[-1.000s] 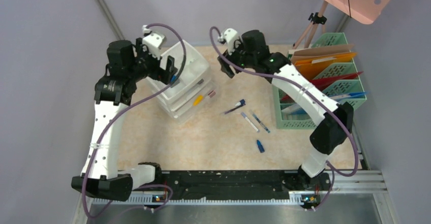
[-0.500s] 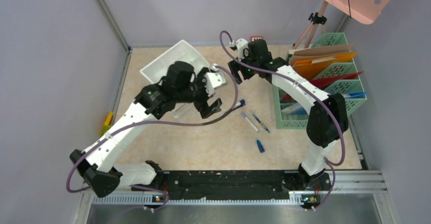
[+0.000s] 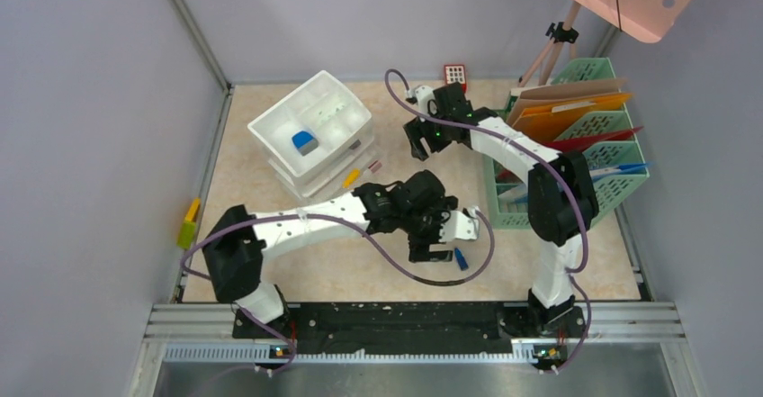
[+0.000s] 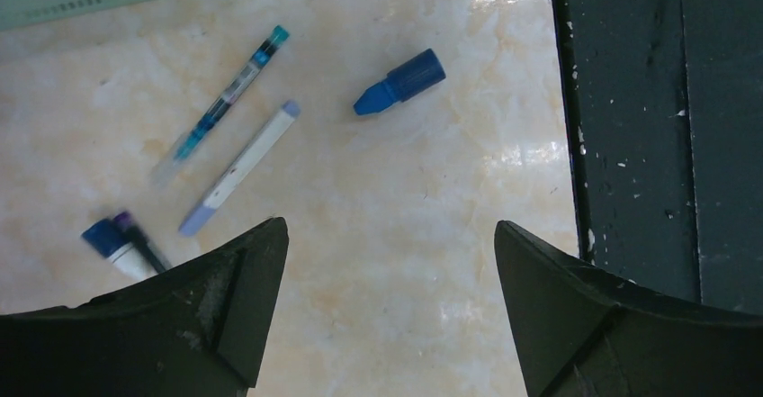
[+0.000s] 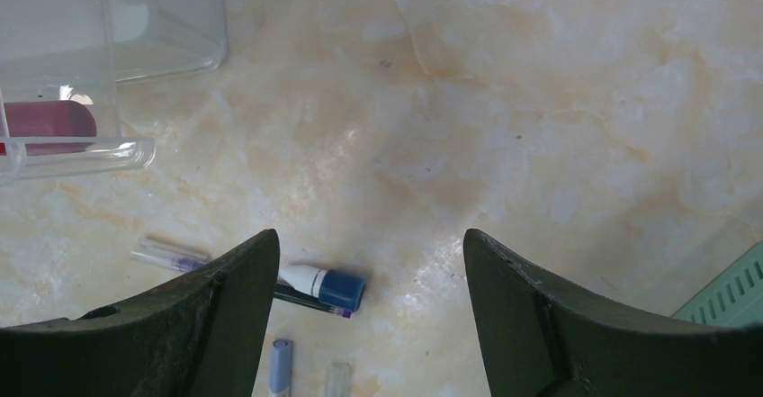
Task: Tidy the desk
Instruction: Pick up the stationery from the center of the board.
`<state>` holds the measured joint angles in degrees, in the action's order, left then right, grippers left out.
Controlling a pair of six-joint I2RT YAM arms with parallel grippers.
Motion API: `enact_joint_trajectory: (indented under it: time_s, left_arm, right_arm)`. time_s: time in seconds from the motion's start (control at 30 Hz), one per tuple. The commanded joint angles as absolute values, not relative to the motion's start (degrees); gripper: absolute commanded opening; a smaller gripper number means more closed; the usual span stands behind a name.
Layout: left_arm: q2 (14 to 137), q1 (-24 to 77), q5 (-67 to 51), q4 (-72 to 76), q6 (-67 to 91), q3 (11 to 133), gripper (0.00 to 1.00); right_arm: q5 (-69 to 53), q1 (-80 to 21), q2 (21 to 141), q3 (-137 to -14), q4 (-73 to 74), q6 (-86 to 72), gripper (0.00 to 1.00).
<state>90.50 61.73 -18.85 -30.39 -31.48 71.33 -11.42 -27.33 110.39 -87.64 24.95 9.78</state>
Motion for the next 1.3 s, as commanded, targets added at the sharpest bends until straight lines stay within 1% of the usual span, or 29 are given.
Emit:
enact_joint_trajectory:
  time_s: [0.0, 0.13, 0.33, 0.5, 0.6, 0.77, 1.07, 1.13, 1.27]
  left_arm:
    - [95.41, 63.12, -22.39, -22.14, -33.69, 71.73, 0.88]
    - [100.61, 64.68, -22.90, -19.91, -36.32, 72.84, 0.83]
    - [107.52, 66.67, -23.38, -22.53, -41.44, 77.71, 0.77]
    - [112.20, 68.75, -21.65, -24.04, -45.75, 80.80, 0.76]
    - [115.10, 68.82, -21.54, -25.46, -46.77, 83.29, 0.72]
    - [117.75, 68.82, -20.47, -26.96, -48.55, 85.85, 0.68]
    - [118.02, 68.82, -16.78, -29.66, -49.59, 83.89, 0.56]
    - [117.40, 68.82, -15.95, -28.57, -49.04, 82.36, 0.51]
    - [116.23, 68.82, -15.86, -28.18, -46.94, 80.56, 0.35]
  right_arm:
    - [-13.70, -26.81, 110.07, -88.08, 23.69, 9.14, 0.74]
    - [-13.31, -26.71, 110.32, -88.36, 24.44, 9.30, 0.74]
    - [-13.60, -26.72, 111.41, -89.19, 25.72, 9.43, 0.73]
    - [-13.65, -26.72, 111.69, -89.30, 26.41, 9.71, 0.73]
    - [-13.90, -26.72, 111.53, -89.21, 26.55, 9.69, 0.73]
    - [-14.88, -26.72, 111.32, -89.37, 26.63, 9.42, 0.73]
    - [-15.84, -26.67, 111.01, -89.65, 26.78, 9.14, 0.73]
    - [-15.99, -26.72, 110.99, -89.73, 26.76, 9.05, 0.73]
    - [-16.13, -26.67, 110.88, -89.97, 26.96, 8.96, 0.73]
